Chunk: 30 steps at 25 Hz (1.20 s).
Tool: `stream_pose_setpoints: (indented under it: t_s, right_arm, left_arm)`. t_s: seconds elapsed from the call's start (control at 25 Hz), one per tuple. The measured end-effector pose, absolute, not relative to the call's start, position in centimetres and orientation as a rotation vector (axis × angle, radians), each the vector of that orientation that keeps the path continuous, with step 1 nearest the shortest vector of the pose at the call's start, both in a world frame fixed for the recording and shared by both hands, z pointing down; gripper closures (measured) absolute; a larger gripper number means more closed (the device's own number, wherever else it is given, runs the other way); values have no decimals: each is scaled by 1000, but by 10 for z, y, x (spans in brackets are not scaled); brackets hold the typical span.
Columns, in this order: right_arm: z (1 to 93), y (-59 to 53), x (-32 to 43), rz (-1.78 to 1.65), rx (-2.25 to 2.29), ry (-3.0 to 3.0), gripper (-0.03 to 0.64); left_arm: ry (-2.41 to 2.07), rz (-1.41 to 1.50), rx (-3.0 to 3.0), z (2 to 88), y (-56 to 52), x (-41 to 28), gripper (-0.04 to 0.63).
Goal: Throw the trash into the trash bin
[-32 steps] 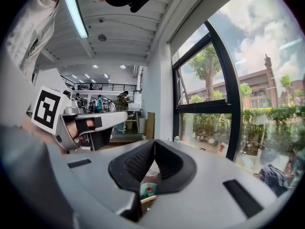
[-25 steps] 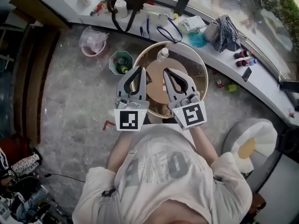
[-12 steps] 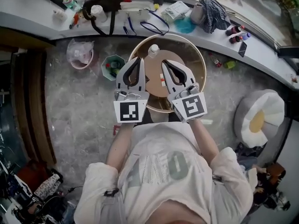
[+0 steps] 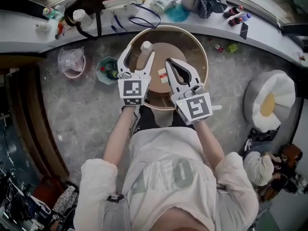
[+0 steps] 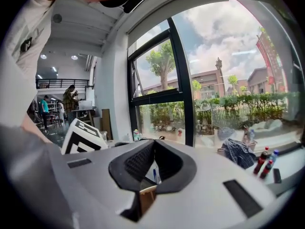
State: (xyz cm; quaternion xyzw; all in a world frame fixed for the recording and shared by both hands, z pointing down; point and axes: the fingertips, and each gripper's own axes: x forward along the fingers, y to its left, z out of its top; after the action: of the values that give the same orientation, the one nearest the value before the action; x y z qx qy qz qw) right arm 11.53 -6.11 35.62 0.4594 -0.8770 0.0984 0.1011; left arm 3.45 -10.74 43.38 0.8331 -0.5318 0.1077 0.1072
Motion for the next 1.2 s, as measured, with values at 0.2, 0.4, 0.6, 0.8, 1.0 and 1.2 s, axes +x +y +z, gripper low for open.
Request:
stream_pose_setpoints:
  t_s: [0.2, 0.4, 0.6, 0.8, 1.0, 1.2]
  right_arm:
    - [378, -68, 131, 302, 1389, -2531, 603]
    - [396, -73, 135, 350, 1424, -2508, 603]
    - [416, -79, 133, 363, 1439, -2484, 603]
    - [426, -86, 124, 422, 1446, -2463, 603]
    - [430, -84, 114, 427, 1417, -2474, 603]
    - [439, -79, 113, 446, 1403, -2458, 603]
  left_arm:
    - [-1441, 469, 2337, 518, -134, 44, 311]
    - [-1367, 615, 2316, 576, -151, 51, 311]
    - [-1333, 684, 2292, 613, -162, 53, 313]
    - [-1286, 753, 2271, 645, -165, 57, 313]
    - [-1278, 760, 2237, 667, -165, 56, 330]
    - [-1325, 740, 2235, 675, -174, 56, 383]
